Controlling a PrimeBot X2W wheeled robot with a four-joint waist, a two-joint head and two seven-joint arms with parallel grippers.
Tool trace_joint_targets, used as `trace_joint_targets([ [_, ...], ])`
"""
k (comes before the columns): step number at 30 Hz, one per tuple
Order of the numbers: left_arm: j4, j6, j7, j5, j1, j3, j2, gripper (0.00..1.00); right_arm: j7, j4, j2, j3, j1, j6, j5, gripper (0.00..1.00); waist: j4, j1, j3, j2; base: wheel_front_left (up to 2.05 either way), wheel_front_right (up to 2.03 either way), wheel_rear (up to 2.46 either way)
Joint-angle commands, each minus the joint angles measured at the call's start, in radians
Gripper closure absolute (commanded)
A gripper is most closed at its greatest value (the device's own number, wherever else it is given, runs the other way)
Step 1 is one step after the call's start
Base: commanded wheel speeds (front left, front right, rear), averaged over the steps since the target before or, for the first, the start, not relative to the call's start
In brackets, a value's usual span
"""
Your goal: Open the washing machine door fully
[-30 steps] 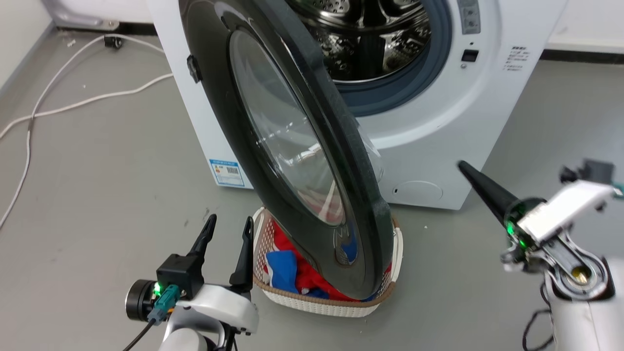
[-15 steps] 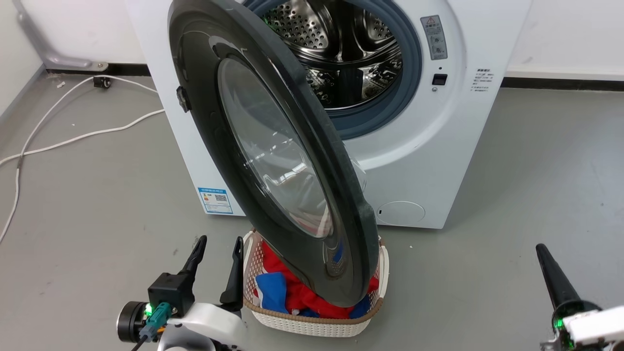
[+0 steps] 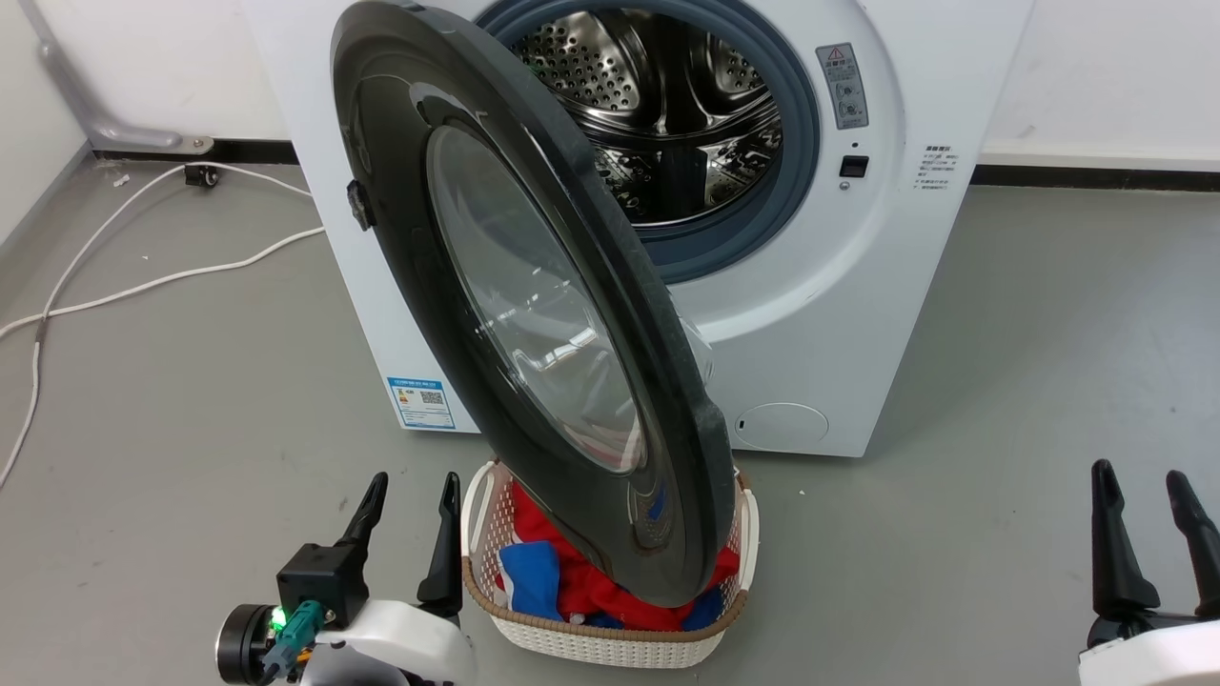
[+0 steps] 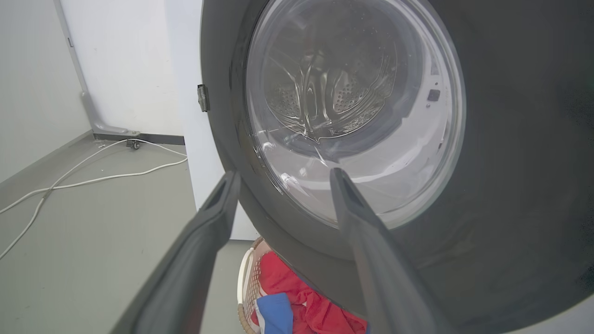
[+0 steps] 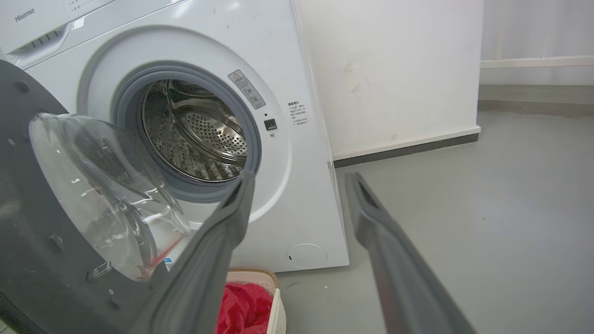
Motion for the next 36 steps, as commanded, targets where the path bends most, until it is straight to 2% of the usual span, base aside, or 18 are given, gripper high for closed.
trace_joint_targets([
  [1, -0.003, 0.004, 0.0, 0.0, 0.008, -0.001, 0.006, 0.0, -0.003, -0.019, 0.006, 0.002, 0.003, 0.002, -0.054, 0.0, -0.002, 0.0, -0.001, 0.0, 0.0, 0.0, 0.0],
  [5, -0.004, 0.006, 0.002, 0.001, 0.012, -0.006, 0.011, 0.0, 0.01, -0.053, 0.015, 0.003, 0.033, 0.001, -0.188, 0.0, -0.003, 0.0, -0.004, 0.0, 0.0, 0.0, 0.0],
  [11, 0.003, 0.005, 0.009, 0.003, 0.023, -0.014, 0.019, 0.0, 0.04, -0.08, 0.032, 0.02, 0.089, 0.001, -0.247, 0.0, -0.005, 0.0, -0.014, 0.0, 0.0, 0.0, 0.0],
  [19, 0.015, 0.008, 0.015, -0.007, 0.057, -0.021, 0.028, 0.0, 0.053, -0.078, 0.05, 0.048, 0.142, 0.001, -0.25, 0.0, -0.015, 0.0, -0.039, 0.0, 0.0, 0.0, 0.0],
  [36, -0.008, 0.021, 0.03, -0.005, 0.053, -0.041, 0.046, 0.0, 0.076, -0.097, 0.057, 0.065, 0.143, 0.001, -0.247, 0.0, -0.014, 0.0, -0.044, 0.0, 0.0, 0.0, 0.0],
])
